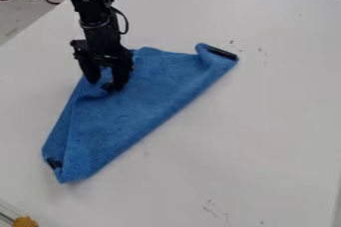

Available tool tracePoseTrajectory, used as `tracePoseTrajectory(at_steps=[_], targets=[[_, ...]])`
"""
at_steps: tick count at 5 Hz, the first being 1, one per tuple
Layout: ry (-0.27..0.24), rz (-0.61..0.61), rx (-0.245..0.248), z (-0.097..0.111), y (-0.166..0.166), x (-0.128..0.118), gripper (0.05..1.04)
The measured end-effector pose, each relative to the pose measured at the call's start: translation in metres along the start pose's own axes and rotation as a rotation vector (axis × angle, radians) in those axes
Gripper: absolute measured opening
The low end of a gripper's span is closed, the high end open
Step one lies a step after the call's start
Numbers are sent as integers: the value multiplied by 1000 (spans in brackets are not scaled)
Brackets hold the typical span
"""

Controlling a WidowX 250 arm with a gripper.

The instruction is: Unfold the cloth from top left to bottom right

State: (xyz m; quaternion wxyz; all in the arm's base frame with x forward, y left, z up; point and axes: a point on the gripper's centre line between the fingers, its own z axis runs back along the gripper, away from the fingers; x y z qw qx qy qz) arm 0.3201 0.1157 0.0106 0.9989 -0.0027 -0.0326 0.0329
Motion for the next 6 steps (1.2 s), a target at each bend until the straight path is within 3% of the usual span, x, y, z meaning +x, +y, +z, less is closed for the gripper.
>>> tracePoseTrajectory(at_steps=[2,3,4,5,6], targets=[[-4,-8,7,0,2,3,257],[1,11,13,2,4,4,118],[-7,26,36,8,2,6,84],[-79,32,80,36,-10,14,83],[-129,28,125,58,-32,7,83]])
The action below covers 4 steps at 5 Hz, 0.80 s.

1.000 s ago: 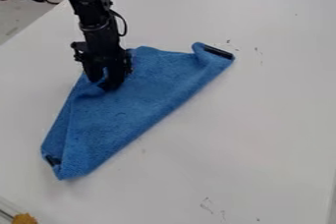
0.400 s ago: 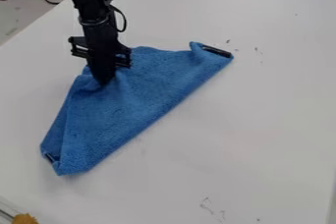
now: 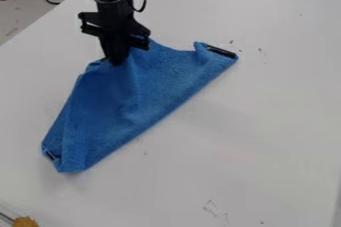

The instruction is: Unfold the cloth from top left to bottom right

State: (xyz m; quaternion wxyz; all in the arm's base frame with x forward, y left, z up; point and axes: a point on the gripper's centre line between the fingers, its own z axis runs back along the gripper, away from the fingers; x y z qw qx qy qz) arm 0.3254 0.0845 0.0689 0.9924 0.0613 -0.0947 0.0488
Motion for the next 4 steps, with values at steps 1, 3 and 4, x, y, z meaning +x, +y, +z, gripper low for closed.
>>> tracePoseTrajectory(at_steps=[1,3,4], targets=[[-6,0,4,12,-26,-23,83],[73,-129,-53,19,-86,-88,83],[80,-159,-79,16,-106,-101,83]])
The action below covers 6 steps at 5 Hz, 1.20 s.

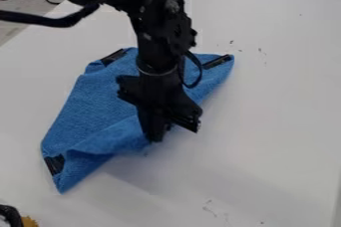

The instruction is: Unfold the cloth from top left to bottom right

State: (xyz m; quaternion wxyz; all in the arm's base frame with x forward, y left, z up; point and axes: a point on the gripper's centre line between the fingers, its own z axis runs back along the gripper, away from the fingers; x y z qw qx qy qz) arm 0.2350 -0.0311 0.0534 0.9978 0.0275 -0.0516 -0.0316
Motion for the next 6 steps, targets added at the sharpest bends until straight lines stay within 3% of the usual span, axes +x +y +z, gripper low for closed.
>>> tracePoseTrajectory(at_steps=[2,3,4,6], targets=[[-38,30,-22,-7,-33,-13,83],[-32,51,-22,-10,-44,-22,105],[-35,69,-17,-13,-52,-29,283],[-24,99,-17,-11,-62,-36,871]])
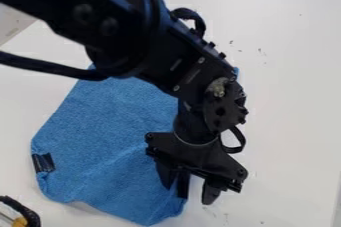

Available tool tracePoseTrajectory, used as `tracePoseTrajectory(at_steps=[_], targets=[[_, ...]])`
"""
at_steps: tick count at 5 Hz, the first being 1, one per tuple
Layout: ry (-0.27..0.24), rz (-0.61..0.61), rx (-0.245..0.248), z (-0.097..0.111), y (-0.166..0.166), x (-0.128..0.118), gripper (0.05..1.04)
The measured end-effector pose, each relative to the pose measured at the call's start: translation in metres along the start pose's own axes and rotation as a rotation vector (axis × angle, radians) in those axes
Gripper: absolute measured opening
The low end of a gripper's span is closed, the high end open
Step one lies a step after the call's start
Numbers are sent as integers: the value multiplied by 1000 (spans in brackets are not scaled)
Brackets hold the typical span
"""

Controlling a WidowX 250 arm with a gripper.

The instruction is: Unfold the cloth from top left to bottom right

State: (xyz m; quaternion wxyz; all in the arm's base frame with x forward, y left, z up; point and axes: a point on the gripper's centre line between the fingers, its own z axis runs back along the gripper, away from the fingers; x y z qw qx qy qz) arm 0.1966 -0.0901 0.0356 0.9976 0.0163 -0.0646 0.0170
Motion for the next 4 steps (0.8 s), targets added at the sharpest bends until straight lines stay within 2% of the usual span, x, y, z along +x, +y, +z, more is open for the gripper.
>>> tracePoseTrajectory(at_steps=[1,2,3,4], targets=[[4,0,-5,5,-9,0,1014],[15,11,-16,8,-17,-2,1009],[7,20,-48,16,-30,2,1004],[8,9,-35,19,-37,7,1003]])
